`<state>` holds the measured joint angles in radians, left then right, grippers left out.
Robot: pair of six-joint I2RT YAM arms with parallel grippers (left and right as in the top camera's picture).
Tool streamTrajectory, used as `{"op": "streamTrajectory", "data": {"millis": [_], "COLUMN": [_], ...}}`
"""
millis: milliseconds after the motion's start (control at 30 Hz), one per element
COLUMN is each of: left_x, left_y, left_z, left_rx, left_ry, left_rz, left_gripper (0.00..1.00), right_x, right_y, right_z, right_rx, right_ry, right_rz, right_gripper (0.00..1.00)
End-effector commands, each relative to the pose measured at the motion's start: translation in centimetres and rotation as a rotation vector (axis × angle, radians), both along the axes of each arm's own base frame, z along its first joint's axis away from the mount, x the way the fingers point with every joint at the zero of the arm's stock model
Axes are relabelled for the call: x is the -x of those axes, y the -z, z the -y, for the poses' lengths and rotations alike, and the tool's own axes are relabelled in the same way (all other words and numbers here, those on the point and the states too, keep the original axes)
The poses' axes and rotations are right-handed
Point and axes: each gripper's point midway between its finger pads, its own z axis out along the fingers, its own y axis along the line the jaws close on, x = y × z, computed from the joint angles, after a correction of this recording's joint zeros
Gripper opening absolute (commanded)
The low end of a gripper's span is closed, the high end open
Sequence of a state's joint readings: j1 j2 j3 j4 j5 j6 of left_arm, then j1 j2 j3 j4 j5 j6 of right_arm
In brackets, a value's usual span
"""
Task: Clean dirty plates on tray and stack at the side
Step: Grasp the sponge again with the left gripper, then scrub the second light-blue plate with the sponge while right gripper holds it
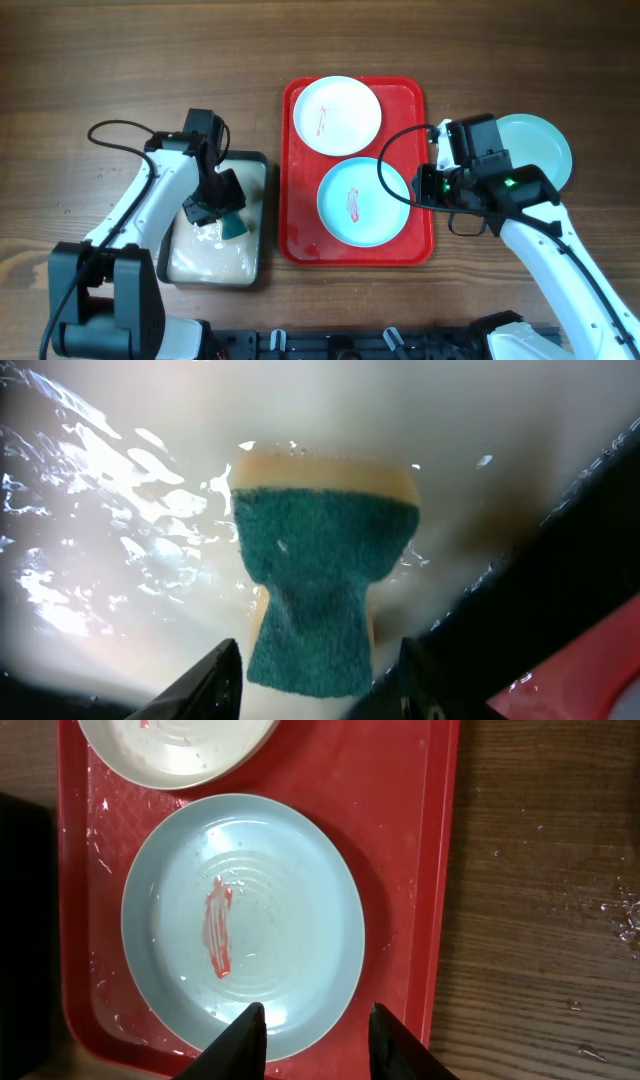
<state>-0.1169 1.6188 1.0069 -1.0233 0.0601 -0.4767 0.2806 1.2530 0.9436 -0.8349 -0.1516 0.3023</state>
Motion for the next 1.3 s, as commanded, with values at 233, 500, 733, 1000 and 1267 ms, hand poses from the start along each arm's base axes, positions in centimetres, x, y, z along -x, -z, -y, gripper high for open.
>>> {"op": "streamTrajectory", "data": {"millis": [233,500,733,1000,1267], "left_x": [0.8,-4.9,-6.3,-4.6,-5.8], "left_y": [2.6,-9.6,-8.4,-0.8,4.2], "left_z": [0.0,3.2,14.9,24.2,15.9], "left_rx": [0.006,0.127,0.289,0.333,-0.188], "left_ry": [0.005,0.071,0.277,0.427,0.409], "left_rz": [0.034,0.281,0.398,0.309,0.291], "left_gripper": [0.04,0.04,0.04,0.04,0.04], "right_x": [-1.1,-2.2,-2.2,-1.4,-1.4], "right_y": [0.7,6.6,12.9,13.6,13.6], "right_z": [0.8,-0.5,-1.8,-2.8,-2.8], "right_rx": [0.052,0.057,-0.035,-0.080,-0.081], "right_ry": [0.036,-0.059,-0.092,-0.082,-0.080], "right_rz": [0.001,-0.138,-0.304,-0.357,-0.357], "right_gripper": [0.38,0.32,0.16,0.04,0.04]}}
